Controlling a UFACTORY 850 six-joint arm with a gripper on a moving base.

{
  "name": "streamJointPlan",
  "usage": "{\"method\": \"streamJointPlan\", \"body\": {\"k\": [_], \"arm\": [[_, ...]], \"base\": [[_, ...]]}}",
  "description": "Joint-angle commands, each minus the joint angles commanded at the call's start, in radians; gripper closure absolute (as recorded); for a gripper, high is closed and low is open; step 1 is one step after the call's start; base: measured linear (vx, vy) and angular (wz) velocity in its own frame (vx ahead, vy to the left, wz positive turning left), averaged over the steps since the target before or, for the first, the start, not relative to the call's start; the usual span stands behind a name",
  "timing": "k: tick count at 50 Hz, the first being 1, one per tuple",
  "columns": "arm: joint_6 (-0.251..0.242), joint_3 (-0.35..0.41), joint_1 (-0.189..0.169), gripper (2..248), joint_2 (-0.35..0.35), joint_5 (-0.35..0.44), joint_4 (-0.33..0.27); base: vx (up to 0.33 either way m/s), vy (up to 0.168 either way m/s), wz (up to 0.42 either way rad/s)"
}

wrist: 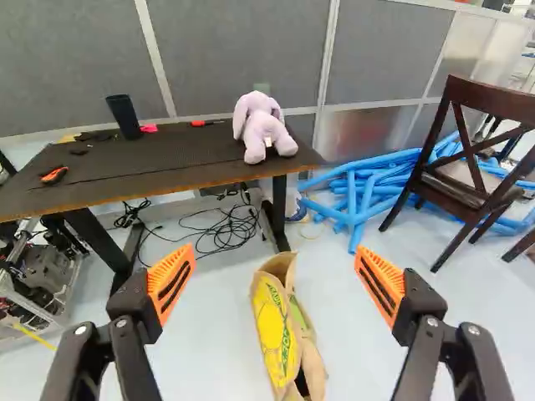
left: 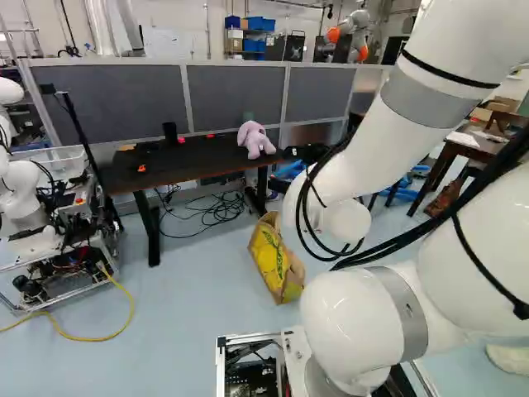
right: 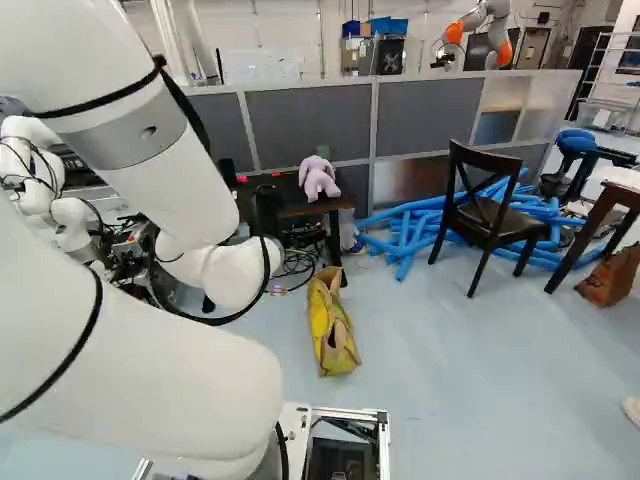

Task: Pick up the bag on the ground and place it on the table

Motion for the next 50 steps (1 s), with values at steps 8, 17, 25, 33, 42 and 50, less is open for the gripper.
{"method": "streamJointPlan", "body": {"k": [8, 17, 25, 33, 42, 50], "arm": [[0.0, -0.025, 0.0, 3, -0.03, 0.0, 0.0], [0.0, -0.057, -0.006, 3, -0.066, 0.0, 0.0], [0.0, -0.095, -0.019, 3, -0.109, -0.007, 0.0], [0.0, -0.137, -0.035, 3, -0.168, -0.022, 0.0], [0.0, -0.188, -0.052, 3, -0.244, -0.039, 0.0], [0.0, -0.234, -0.067, 3, -0.312, -0.056, -0.003]], "base": [[0.033, 0.0, -0.002], [-0.005, 0.0, 0.0], [0.0, 0.0, 0.0], [0.0, 0.0, 0.0], [0.0, 0.0, 0.0], [0.0, 0.0, 0.0]]}}
